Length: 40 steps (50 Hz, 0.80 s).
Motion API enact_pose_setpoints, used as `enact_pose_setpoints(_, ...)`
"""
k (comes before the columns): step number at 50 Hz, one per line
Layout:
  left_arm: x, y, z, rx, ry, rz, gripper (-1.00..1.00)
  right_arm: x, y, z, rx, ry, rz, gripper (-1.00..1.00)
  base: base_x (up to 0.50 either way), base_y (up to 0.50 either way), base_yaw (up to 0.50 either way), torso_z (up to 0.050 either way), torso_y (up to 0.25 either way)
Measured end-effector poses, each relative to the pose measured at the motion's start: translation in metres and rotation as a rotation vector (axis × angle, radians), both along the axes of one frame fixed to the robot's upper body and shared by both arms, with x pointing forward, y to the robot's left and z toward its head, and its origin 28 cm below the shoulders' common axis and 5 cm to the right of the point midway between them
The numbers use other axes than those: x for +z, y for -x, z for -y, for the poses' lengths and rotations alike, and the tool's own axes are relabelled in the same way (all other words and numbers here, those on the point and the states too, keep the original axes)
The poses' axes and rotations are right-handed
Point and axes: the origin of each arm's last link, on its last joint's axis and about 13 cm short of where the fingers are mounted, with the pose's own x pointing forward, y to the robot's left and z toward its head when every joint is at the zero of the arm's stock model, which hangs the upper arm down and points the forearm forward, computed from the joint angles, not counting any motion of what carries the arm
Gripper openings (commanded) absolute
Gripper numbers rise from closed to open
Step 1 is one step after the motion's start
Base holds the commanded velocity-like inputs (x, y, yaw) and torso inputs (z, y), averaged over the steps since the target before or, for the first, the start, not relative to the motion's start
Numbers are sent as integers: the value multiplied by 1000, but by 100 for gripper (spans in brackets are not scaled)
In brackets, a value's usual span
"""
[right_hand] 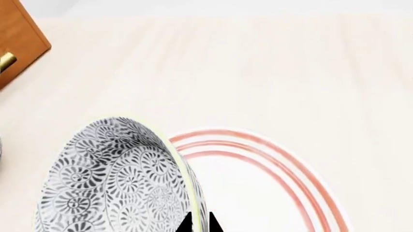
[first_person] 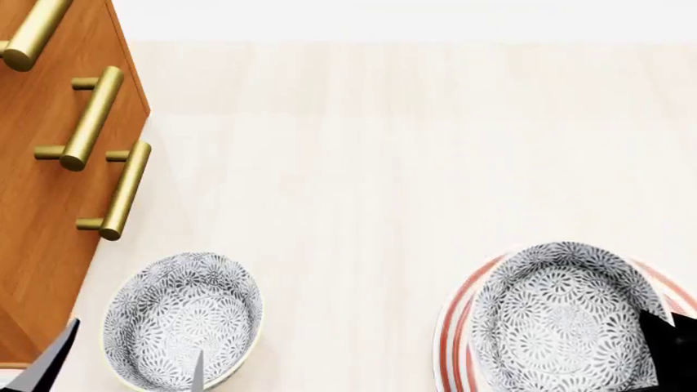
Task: Pick up the bowl and put it in the front on the plate.
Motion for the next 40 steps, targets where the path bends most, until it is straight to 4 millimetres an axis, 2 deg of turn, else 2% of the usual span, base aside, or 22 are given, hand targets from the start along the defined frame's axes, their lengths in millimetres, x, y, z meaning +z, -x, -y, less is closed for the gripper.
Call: enact_pose_setpoints(40, -2, 0, 1, -13, 1, -23, 100, -21, -7, 7, -68, 12, -39, -100, 0, 0, 0, 0, 0)
